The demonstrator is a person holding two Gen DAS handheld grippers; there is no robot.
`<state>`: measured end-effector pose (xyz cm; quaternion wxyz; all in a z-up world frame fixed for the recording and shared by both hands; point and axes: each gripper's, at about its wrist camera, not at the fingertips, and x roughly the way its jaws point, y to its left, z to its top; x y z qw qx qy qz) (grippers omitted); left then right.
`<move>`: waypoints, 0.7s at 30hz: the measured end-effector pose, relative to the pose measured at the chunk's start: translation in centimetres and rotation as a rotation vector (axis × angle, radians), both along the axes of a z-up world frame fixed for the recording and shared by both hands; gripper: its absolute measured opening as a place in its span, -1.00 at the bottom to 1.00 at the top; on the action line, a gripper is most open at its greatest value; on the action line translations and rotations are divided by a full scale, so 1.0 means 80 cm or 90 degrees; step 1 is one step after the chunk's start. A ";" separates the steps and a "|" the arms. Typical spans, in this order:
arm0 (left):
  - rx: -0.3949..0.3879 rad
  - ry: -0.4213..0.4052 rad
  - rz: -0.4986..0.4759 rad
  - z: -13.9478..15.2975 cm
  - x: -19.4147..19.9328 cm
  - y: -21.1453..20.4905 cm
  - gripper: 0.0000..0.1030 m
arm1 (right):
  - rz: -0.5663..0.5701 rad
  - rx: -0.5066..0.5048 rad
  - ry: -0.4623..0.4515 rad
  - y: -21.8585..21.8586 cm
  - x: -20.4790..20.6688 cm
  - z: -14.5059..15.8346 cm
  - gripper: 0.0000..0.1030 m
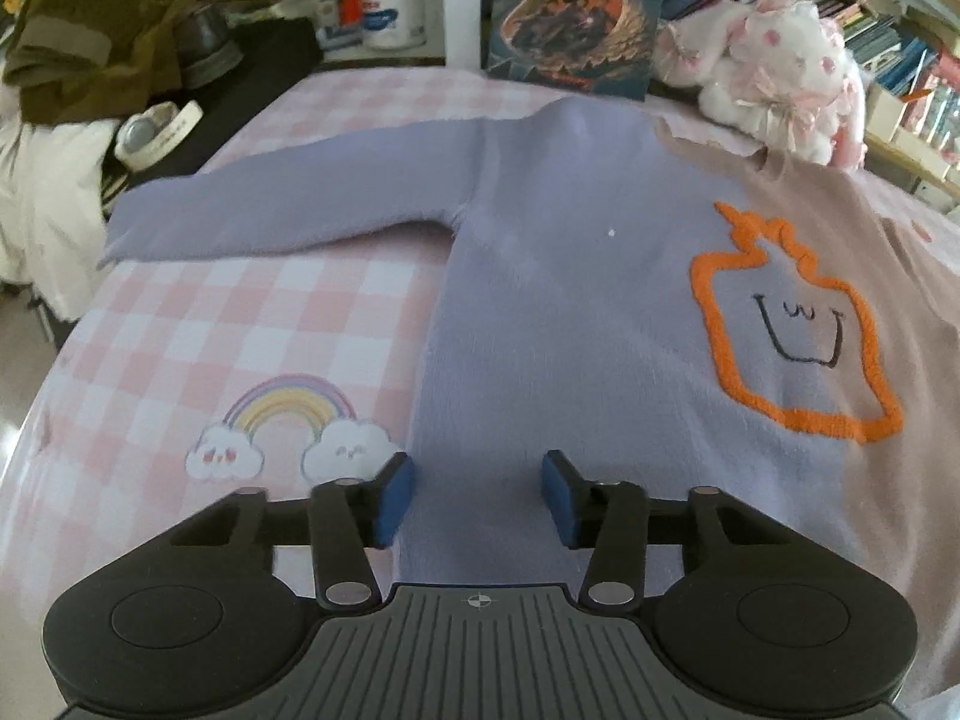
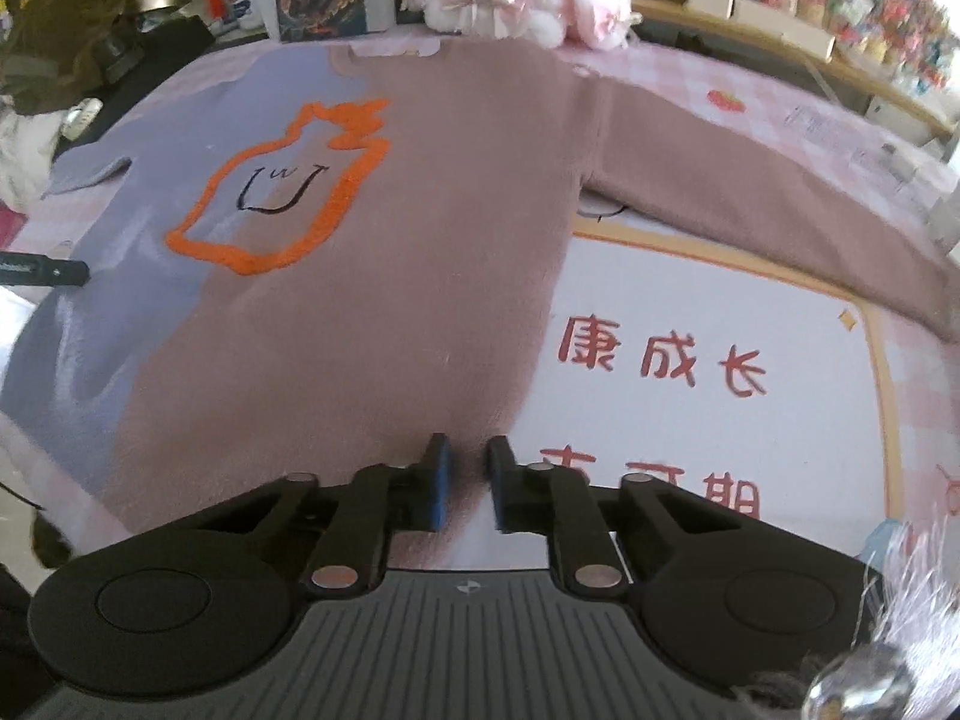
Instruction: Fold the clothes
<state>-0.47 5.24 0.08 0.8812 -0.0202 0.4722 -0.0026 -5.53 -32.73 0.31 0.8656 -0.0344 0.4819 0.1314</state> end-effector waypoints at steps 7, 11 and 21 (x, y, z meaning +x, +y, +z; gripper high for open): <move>-0.023 -0.011 -0.100 -0.007 0.040 -0.029 -1.00 | -0.072 -0.111 -0.073 0.016 -0.002 -0.007 -0.91; -0.019 -0.021 -0.123 -0.011 0.058 -0.040 -1.00 | -0.111 -0.112 -0.066 0.017 0.001 -0.006 -0.91; 0.001 -0.020 -0.062 0.009 0.036 0.014 -0.58 | -0.108 -0.092 -0.037 0.031 -0.009 -0.003 -0.88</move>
